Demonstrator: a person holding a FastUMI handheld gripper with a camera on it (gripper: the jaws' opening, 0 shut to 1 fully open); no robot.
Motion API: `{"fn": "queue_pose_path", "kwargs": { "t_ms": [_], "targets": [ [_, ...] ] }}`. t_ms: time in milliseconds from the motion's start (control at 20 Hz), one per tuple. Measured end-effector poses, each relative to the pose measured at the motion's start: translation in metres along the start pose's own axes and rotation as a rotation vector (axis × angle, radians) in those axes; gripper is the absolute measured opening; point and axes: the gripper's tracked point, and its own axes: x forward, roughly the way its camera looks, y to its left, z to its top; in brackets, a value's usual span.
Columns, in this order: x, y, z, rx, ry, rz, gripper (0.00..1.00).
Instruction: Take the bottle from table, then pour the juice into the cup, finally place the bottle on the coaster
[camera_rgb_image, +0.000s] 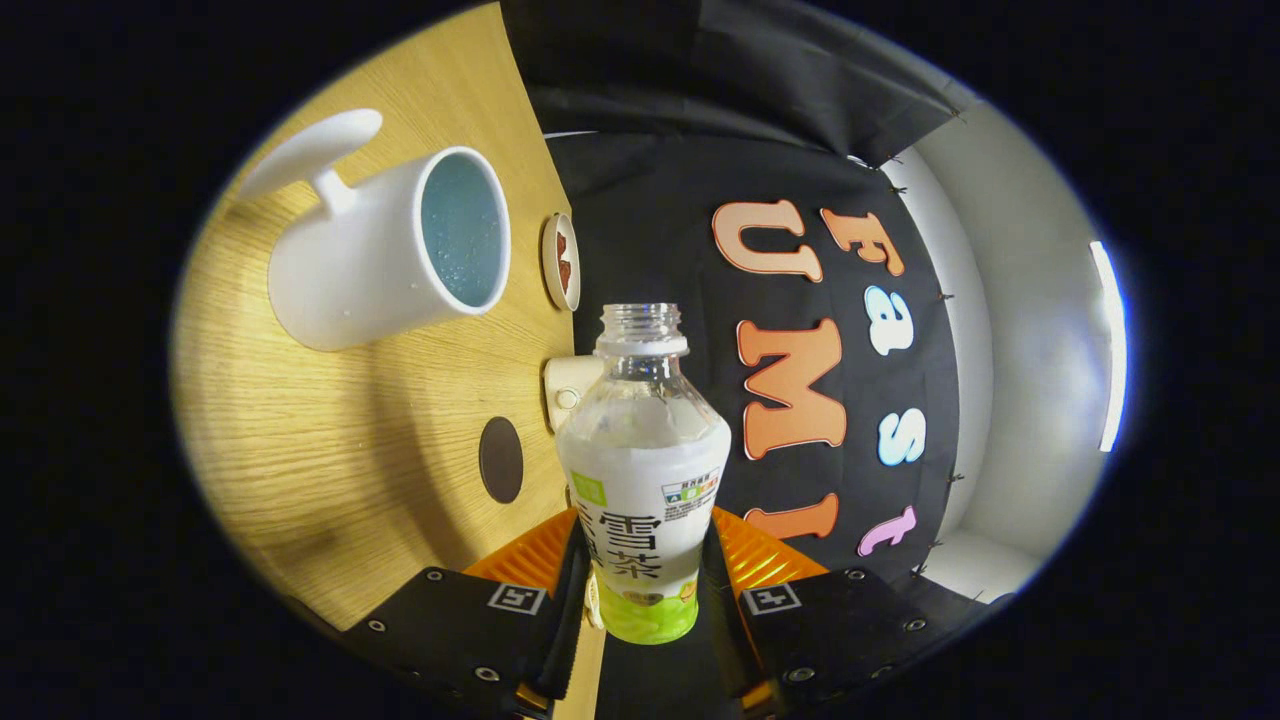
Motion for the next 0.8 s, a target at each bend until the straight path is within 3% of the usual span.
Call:
{"fn": "queue_pose_path", "kwargs": {
  "t_ms": [800],
  "targets": [
    [0.006,-0.004,0.021,-0.227,-0.067,-0.040,0.57]
  ]
}}
